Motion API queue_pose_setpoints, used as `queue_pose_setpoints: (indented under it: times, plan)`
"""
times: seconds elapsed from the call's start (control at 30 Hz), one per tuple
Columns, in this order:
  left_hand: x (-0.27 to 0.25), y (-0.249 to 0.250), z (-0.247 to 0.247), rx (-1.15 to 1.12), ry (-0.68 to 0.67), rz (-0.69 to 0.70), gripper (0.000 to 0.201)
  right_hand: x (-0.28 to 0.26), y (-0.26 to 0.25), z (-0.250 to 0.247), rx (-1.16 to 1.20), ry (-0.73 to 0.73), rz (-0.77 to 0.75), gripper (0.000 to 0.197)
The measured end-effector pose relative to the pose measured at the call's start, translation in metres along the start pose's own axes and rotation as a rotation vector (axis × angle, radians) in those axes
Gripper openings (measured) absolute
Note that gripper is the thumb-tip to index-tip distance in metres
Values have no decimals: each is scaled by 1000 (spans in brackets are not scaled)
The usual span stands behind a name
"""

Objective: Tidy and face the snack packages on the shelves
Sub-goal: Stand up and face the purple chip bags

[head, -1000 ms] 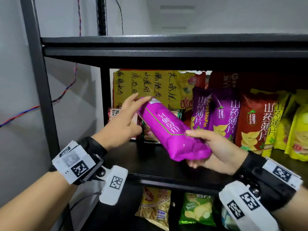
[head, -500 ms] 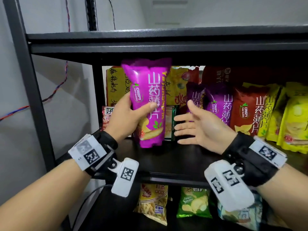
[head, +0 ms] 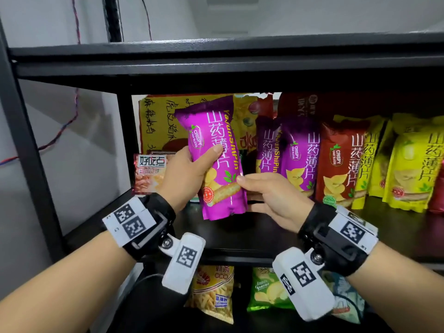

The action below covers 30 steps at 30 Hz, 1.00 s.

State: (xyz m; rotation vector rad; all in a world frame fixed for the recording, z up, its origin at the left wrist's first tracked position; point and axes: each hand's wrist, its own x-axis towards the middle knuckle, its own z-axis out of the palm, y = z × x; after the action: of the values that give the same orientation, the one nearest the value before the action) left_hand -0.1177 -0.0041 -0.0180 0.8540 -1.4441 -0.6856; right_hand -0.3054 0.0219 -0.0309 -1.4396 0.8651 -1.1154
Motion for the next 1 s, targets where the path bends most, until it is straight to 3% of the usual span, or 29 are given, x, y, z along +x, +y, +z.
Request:
queue_pose_setpoints:
  times: [0.13,0.33,0.57,0.83,0.93,1.0]
  plan:
    - [5,-10,12,149,14,62,37,0,-4,-19,-153,270,-81,9]
    - [8,-29,30,152,-59,-31,35,0,-8,-59,-274,409,-108,25]
    - [10,-24,45,194,-124,-106,66,8,-3,-91,-363,450,-49,52]
    - [12,-20,53,295,5,-119,60,27,-3,-89,-401,393,-85,45]
    - [16,-19,58,338,7,-129,60,46,-8,-74,-546,376,-60,55]
    - [17,-20,60,401,6,-113,61,61,-7,-67,-675,446,-24,51]
